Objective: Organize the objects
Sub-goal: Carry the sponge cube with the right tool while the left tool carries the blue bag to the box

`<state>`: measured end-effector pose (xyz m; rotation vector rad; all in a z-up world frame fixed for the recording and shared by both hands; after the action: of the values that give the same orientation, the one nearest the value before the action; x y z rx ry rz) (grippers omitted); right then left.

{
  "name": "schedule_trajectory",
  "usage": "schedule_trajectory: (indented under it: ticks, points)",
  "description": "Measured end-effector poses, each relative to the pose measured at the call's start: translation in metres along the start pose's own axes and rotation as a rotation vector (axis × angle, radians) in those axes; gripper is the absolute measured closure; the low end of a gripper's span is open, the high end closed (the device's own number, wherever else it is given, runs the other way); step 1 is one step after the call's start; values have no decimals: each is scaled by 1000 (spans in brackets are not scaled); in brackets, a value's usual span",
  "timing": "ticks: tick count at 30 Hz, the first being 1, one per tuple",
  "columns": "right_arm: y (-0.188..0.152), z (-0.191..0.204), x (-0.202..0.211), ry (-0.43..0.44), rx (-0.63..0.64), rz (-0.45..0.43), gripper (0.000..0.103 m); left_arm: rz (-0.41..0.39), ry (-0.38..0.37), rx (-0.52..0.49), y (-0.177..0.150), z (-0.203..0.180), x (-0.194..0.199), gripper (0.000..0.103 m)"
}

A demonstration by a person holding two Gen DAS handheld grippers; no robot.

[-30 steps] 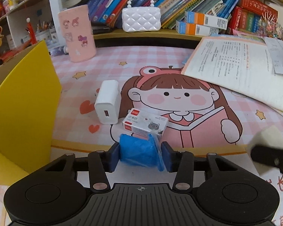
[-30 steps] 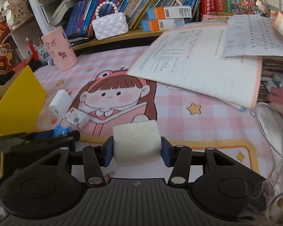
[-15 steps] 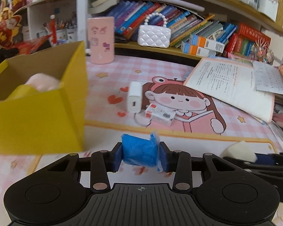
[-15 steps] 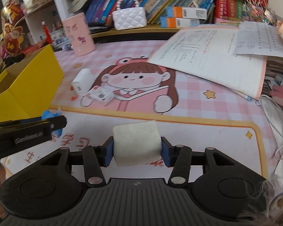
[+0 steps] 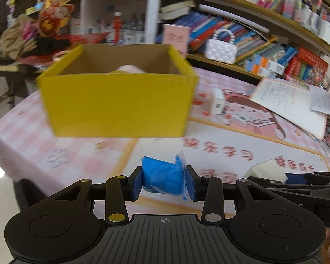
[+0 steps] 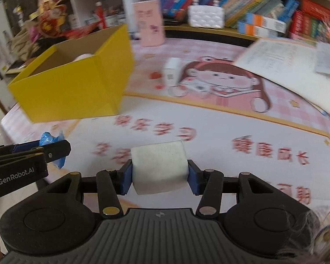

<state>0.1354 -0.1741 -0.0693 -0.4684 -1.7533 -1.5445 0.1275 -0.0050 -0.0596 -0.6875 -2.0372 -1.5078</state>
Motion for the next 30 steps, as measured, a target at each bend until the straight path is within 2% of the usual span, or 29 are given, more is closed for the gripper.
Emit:
schedule_trajectory:
  ticks: [7,15,24,30]
  points:
    - [-3,60,7,14,47,-3,56,-26,12,8,-2,46,27,65]
    - [-3,106,16,9,64,-28,56,-47,-4,-2,-1,82,47,65]
    - [2,133,21,-11,65,-47,56,-85,-43,-15,13,99,60,65]
    - [34,131,22,-36,73,-99,56,-148,-79,-18,44,94,60,65]
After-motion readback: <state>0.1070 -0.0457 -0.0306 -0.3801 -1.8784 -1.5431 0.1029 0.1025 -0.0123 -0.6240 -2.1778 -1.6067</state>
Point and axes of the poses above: each gripper's, at about its wrist camera, not at the fingertips, and x roughly against the way its jaws point, z to its left, y to its top, the point moved 7 cm from there along -x, roughly the way its jaws point, and after that the axes turned 11 degrees about x, right-handed, at the moved point
